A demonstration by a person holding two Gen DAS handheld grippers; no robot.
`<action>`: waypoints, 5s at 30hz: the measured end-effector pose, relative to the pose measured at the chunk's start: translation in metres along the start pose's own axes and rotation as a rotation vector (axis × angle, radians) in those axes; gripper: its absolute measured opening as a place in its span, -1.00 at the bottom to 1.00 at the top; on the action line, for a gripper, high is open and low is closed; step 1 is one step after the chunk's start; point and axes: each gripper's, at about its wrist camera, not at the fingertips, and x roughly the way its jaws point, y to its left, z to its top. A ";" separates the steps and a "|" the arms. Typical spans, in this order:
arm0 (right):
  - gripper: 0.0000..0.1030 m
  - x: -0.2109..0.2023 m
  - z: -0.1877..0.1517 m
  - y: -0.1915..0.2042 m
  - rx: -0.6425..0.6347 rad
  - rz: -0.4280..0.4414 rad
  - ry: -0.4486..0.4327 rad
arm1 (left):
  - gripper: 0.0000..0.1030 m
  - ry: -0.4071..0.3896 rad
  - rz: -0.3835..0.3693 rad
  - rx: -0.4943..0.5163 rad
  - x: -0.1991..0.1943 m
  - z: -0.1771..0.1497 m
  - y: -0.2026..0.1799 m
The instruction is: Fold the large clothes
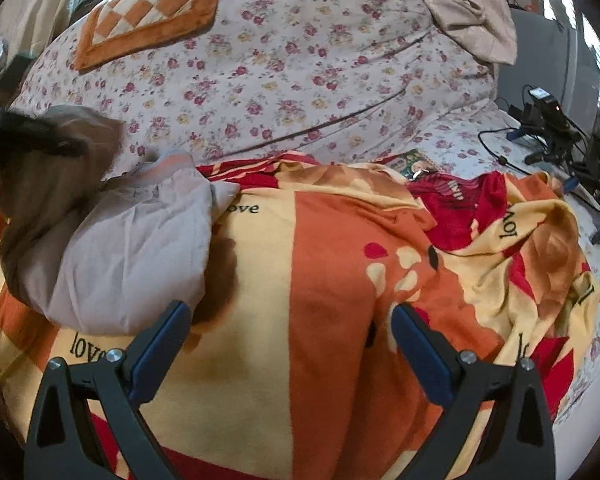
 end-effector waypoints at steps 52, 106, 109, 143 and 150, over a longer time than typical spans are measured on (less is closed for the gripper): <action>0.42 0.036 0.118 0.135 -0.279 0.400 -0.203 | -0.41 -0.187 -0.301 0.139 -0.061 -0.117 0.049; -0.55 0.057 0.050 0.038 -0.045 0.312 0.206 | -0.79 -0.066 -0.225 0.136 0.004 -0.140 0.015; -0.45 0.030 0.075 0.051 -0.056 0.250 0.076 | -0.79 -0.071 -0.215 0.145 0.003 -0.141 0.014; -0.47 0.099 0.045 0.074 -0.189 0.252 0.063 | -0.78 -0.093 -0.222 0.146 0.002 -0.137 0.013; -0.46 0.102 0.047 0.071 -0.171 0.263 0.088 | -0.62 -0.128 -0.230 0.148 -0.001 -0.140 0.011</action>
